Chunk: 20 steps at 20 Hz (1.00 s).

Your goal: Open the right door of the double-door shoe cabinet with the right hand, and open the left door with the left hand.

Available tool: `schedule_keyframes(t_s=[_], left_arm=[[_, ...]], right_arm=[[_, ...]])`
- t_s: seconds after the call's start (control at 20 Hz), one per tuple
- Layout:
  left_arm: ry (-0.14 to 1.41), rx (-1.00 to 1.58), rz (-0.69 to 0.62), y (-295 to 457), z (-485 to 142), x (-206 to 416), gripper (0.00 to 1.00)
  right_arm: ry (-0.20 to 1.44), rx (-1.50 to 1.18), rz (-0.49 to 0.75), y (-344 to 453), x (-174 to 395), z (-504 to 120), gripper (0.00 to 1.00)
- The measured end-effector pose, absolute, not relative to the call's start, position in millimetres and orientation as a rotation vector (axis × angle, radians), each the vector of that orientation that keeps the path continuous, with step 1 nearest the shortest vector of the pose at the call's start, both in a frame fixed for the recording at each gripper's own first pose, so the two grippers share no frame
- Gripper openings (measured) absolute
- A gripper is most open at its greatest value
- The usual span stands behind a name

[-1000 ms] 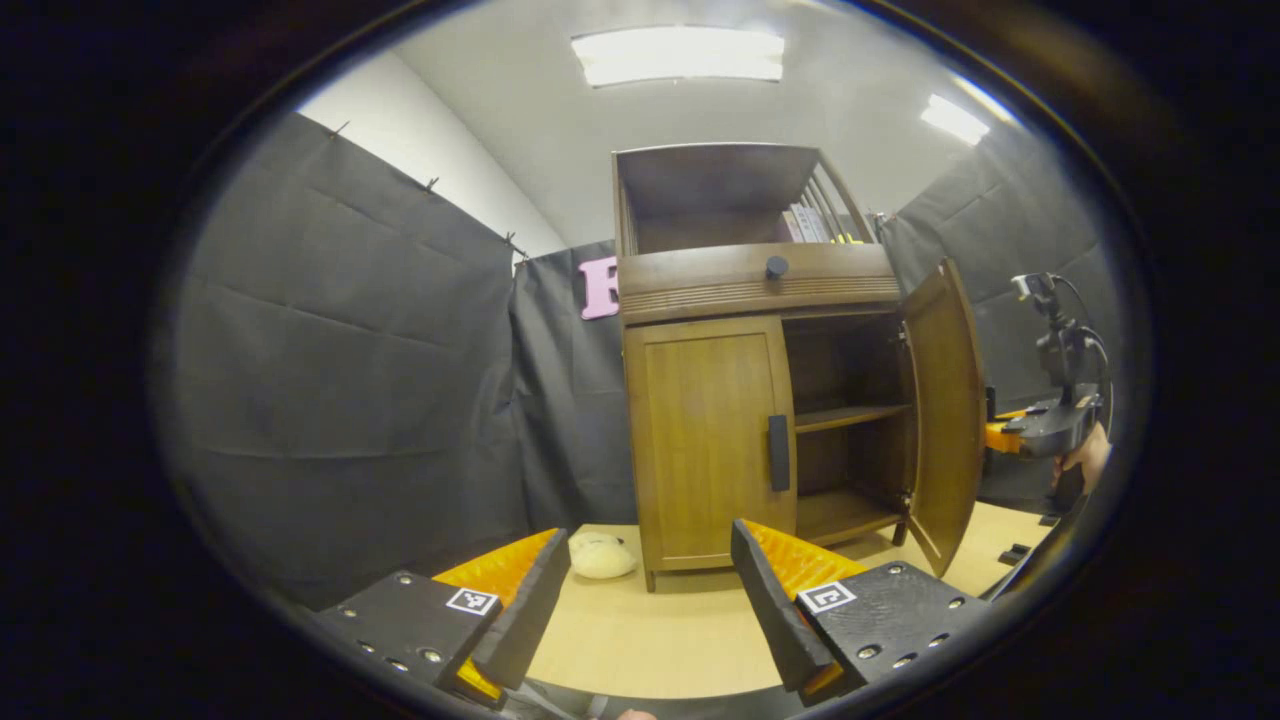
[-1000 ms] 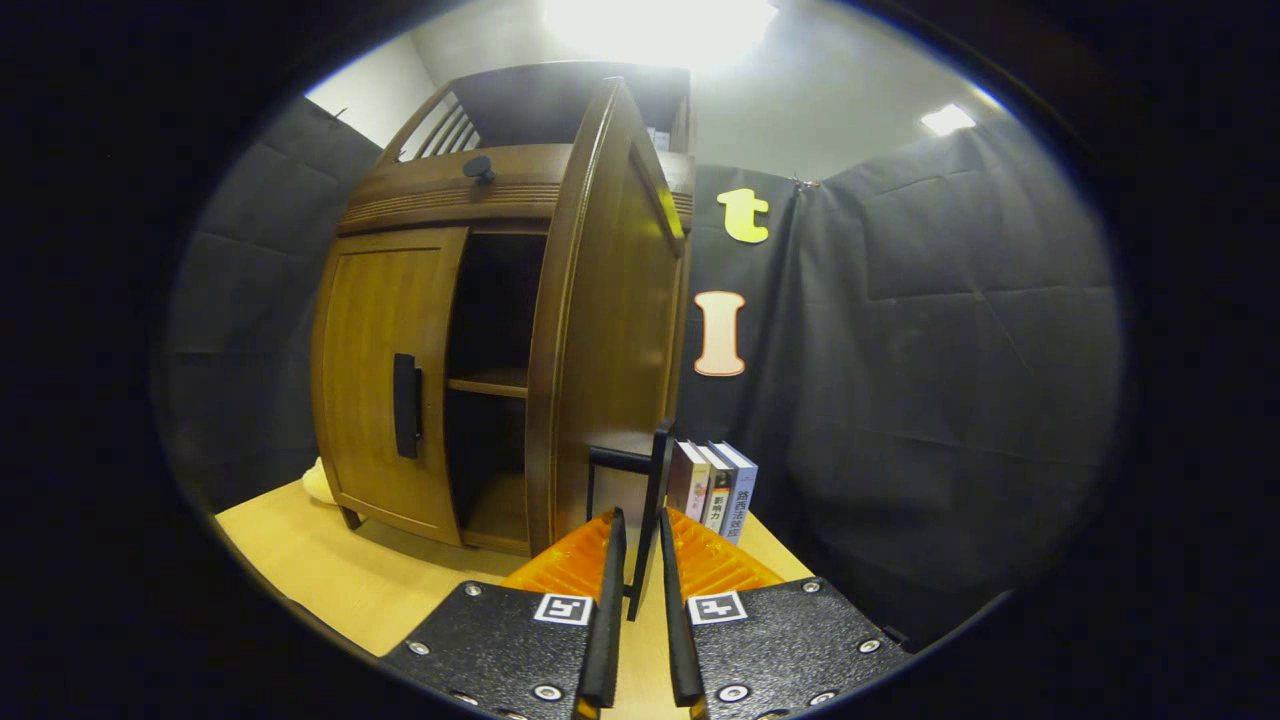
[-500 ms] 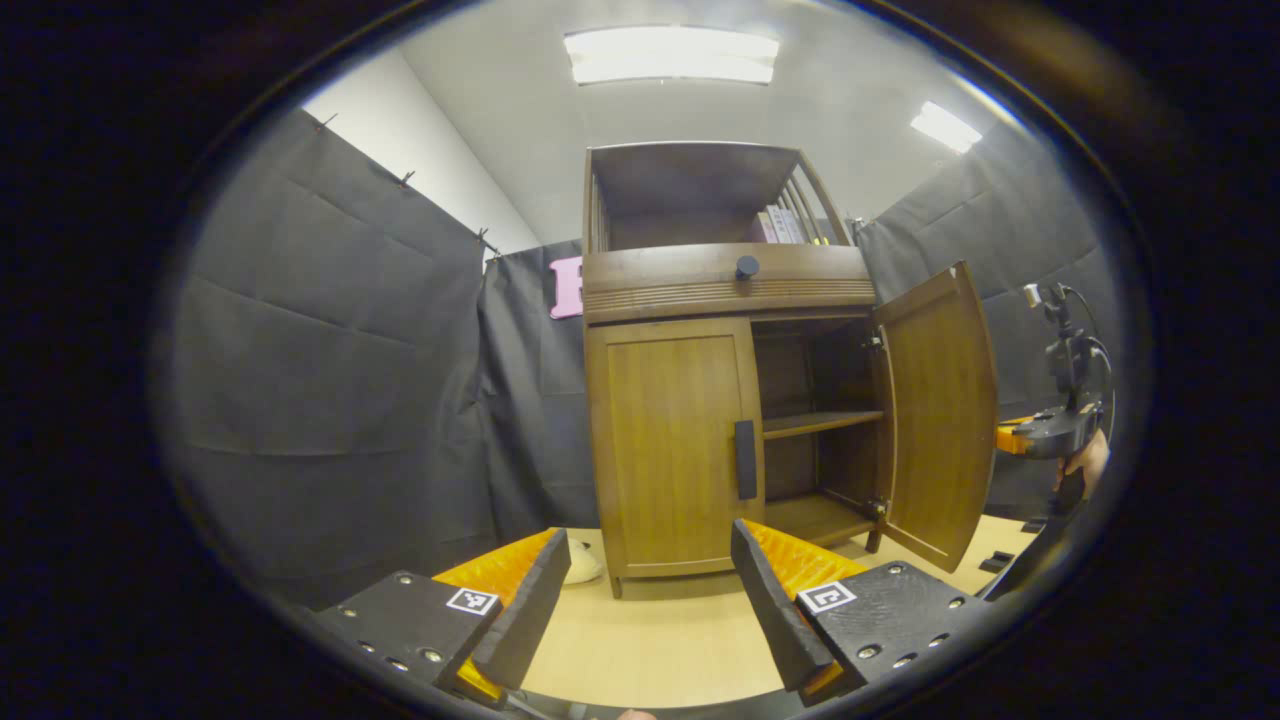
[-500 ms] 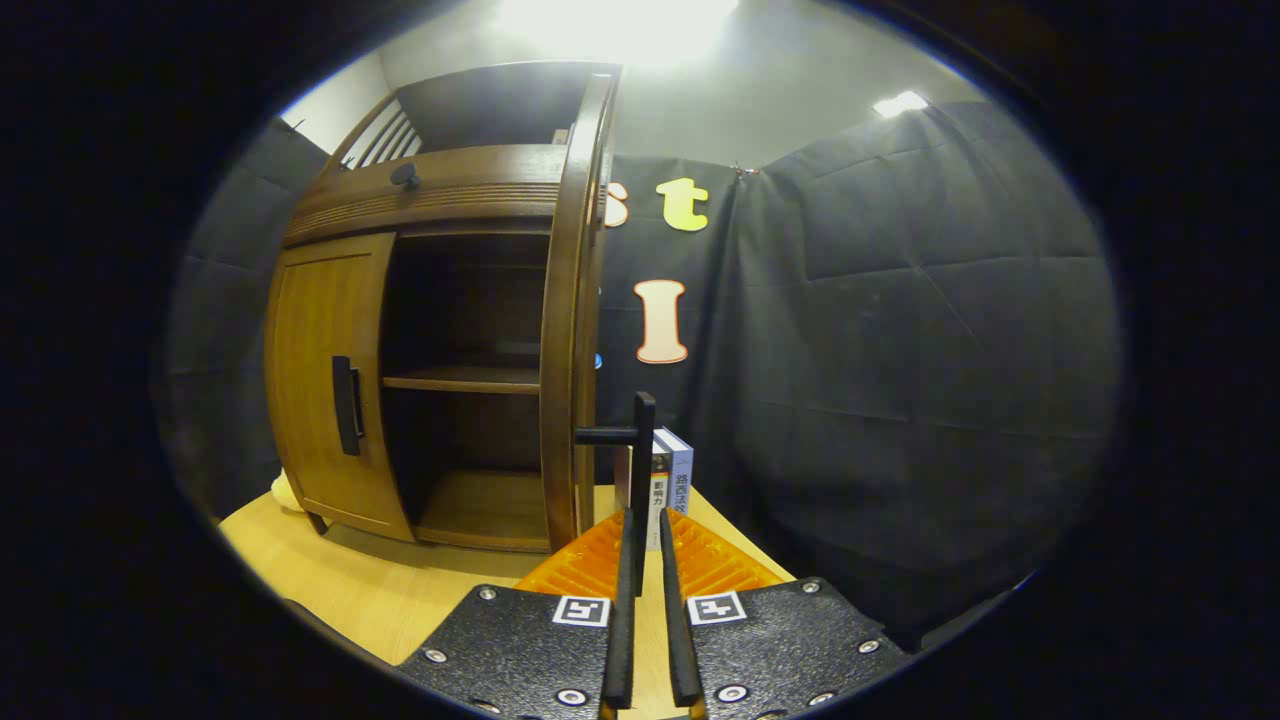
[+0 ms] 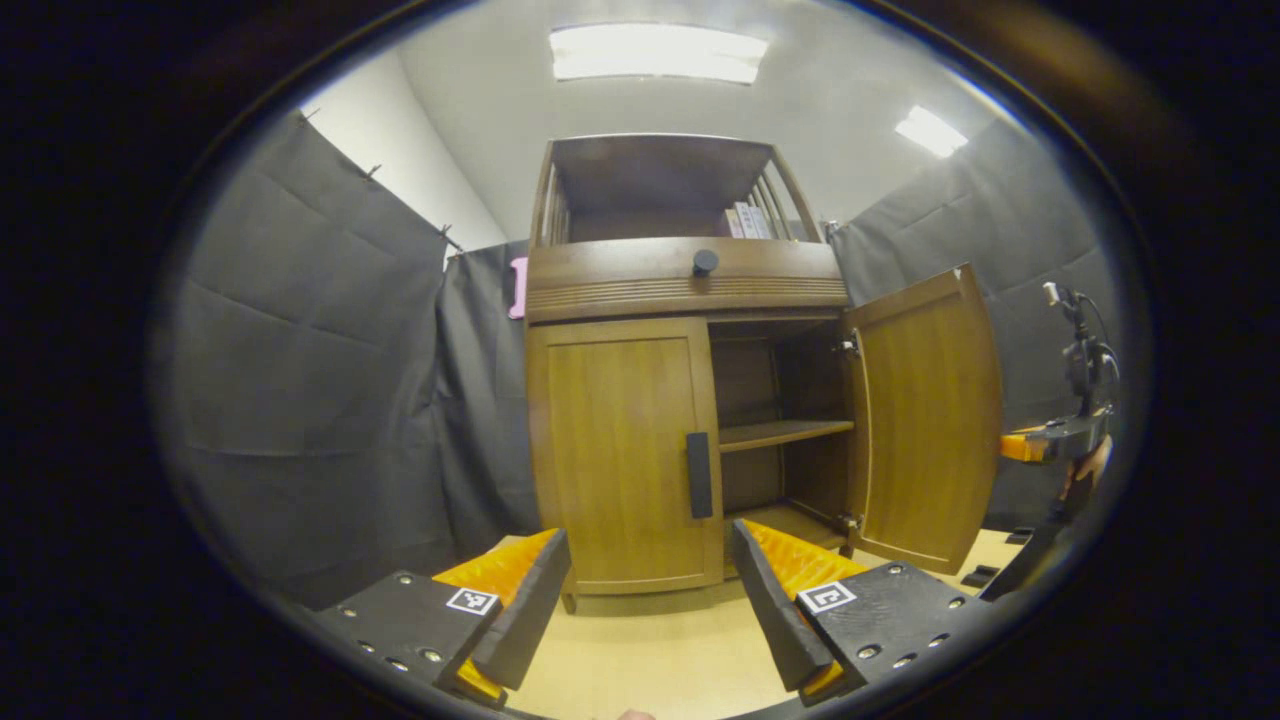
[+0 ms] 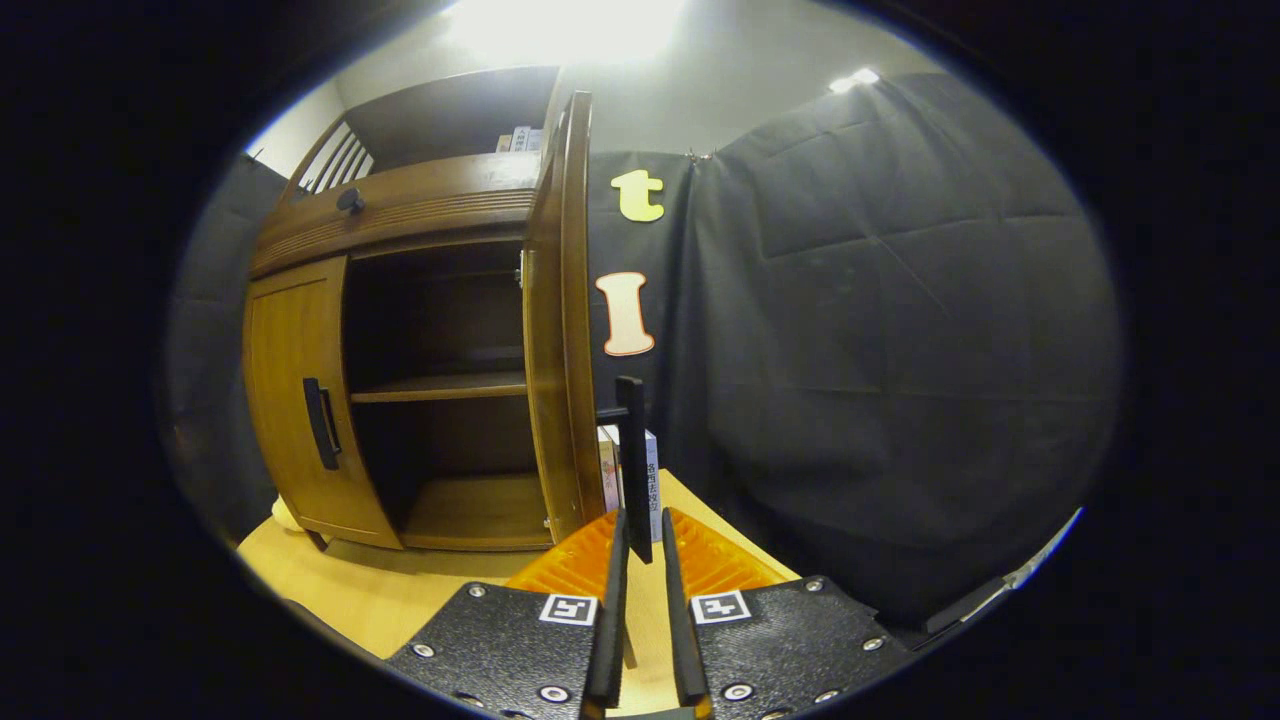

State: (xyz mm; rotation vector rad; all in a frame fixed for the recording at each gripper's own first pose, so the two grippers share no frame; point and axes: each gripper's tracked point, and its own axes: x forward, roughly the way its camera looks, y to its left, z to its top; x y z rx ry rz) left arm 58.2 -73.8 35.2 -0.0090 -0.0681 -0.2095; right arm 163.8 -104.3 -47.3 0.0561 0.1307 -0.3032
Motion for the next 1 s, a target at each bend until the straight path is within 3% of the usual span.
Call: schedule_keyframes(t_s=[0.05,0.1,0.2,0.3,0.5,0.55,0.6,0.75,0.8,0.85,1.0], left_arm=[[-0.073,-0.003,-0.215,-81.1,37.0,67.2,0.92],[-0.08,0.002,-0.222,-86.7,38.9,75.8,0.92],[-0.095,0.01,-0.239,-98.7,43.2,91.3,0.96],[-0.105,0.007,-0.247,-106.6,45.3,107.5,0.92],[-0.113,-0.026,-0.252,-123.9,56.3,143.4,0.92],[-0.116,-0.03,-0.249,-128.2,56.7,153.2,0.99],[-0.118,-0.034,-0.244,-130.6,54.9,162.6,0.92],[-0.116,-0.054,-0.23,-140.0,49.8,193.1,0.92],[-0.116,-0.058,-0.225,-142.7,50.2,203.2,0.99],[-0.12,-0.059,-0.223,-146.1,49.9,211.7,0.92],[-0.115,-0.053,-0.217,-157.2,43.7,235.9,0.95]], right_arm=[[0.124,0.055,-0.285,-97.1,158.4,-45.7,0.2],[0.118,0.057,-0.263,-90.4,153.6,-44.4,0.3],[0.113,0.048,-0.232,-80.0,144.7,-41.6,0.63],[0.093,0.025,-0.229,-75.1,135.6,-37.8,0.96],[0.044,0.017,-0.234,-65.5,127.9,-22.5,0.96],[0.033,0.019,-0.229,-62.5,126.3,-19.8,0.96],[0.03,0.021,-0.225,-59.9,125.2,-19.0,0.96],[0.036,0.011,-0.2,-46.9,129.1,-24.7,0.96],[0.042,0.006,-0.196,-44.5,130.0,-27.0,0.96],[0.047,0.008,-0.189,-43.4,131.6,-28.9,0.96],[0.062,0.014,-0.175,-39.3,138.3,-36.7,0.94]])
